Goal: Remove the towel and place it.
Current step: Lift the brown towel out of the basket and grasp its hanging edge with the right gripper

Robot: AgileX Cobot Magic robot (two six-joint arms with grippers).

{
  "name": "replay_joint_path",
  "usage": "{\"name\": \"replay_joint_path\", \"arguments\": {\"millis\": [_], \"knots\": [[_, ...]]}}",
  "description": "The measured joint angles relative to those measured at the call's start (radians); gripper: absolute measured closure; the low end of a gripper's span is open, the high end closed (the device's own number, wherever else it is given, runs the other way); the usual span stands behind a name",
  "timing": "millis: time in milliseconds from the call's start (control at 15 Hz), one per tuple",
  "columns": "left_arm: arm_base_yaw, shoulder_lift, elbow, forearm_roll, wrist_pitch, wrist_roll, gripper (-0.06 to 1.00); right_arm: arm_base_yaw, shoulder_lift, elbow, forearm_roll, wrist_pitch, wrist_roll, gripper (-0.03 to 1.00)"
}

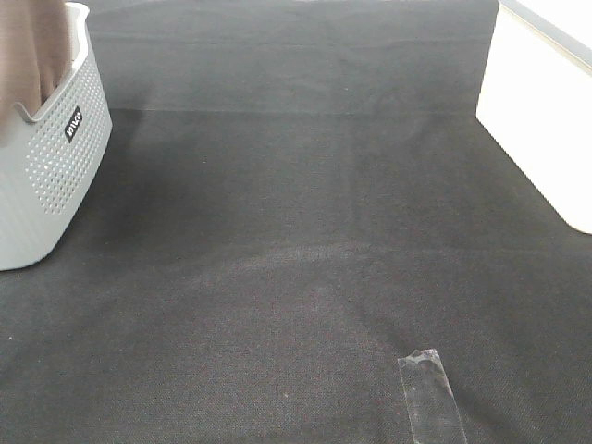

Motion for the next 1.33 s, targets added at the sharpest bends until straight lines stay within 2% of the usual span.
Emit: {"name": "replay_joint_path", "arguments": {"millis": [133,200,333,467,533,667,733,800,867,933,1067,1133,1333], "knots": [[-0.081,0.000,0.000,0.001,-0.067,-0.044,0.94,0.000,0.144,0.000,0.198,-0.131,-0.168,0.07],[-0.115,0.000,0.000,0.001,-0.077,-0.049,0.94,0.000,0.237,0.000,0.313,-0.182,-0.302,0.07],[-0.186,0.000,0.000,0.002,-0.084,-0.030,0.94,0.000,0.422,0.000,0.550,-0.263,-0.630,0.07],[-0.240,0.000,0.000,0.002,-0.087,0.006,0.94,0.000,0.630,0.000,0.862,-0.304,-1.036,0.07],[-0.264,0.000,0.000,0.001,-0.087,0.018,0.94,0.000,0.683,0.000,0.954,-0.304,-1.150,0.07],[-0.295,0.004,0.000,-0.001,-0.090,0.026,0.94,0.000,0.881,0.000,1.315,-0.251,-1.549,0.07],[-0.308,0.010,0.000,-0.001,-0.098,0.027,0.94,0.000,0.979,0.000,1.504,-0.185,-1.744,0.07],[-0.318,0.018,0.000,-0.004,-0.118,0.027,0.94,0.000,1.065,-0.009,1.610,-0.101,-1.889,0.07],[-0.324,0.029,0.000,-0.014,-0.135,0.027,0.94,0.000,1.151,-0.034,1.654,-0.023,-1.958,0.07],[-0.329,0.048,0.000,-0.049,-0.169,0.027,0.94,0.000,1.337,-0.124,1.676,0.135,-2.000,0.07],[-0.329,0.067,0.000,-0.074,-0.207,0.027,0.94,0.000,1.476,-0.229,1.687,0.280,-2.001,0.07],[-0.329,0.077,0.000,-0.090,-0.231,0.027,0.94,0.000,1.529,-0.283,1.691,0.312,-1.992,0.07],[-0.329,0.103,0.000,-0.136,-0.305,0.027,0.94,0.000,1.644,-0.401,1.691,0.323,-1.947,0.07]]}}
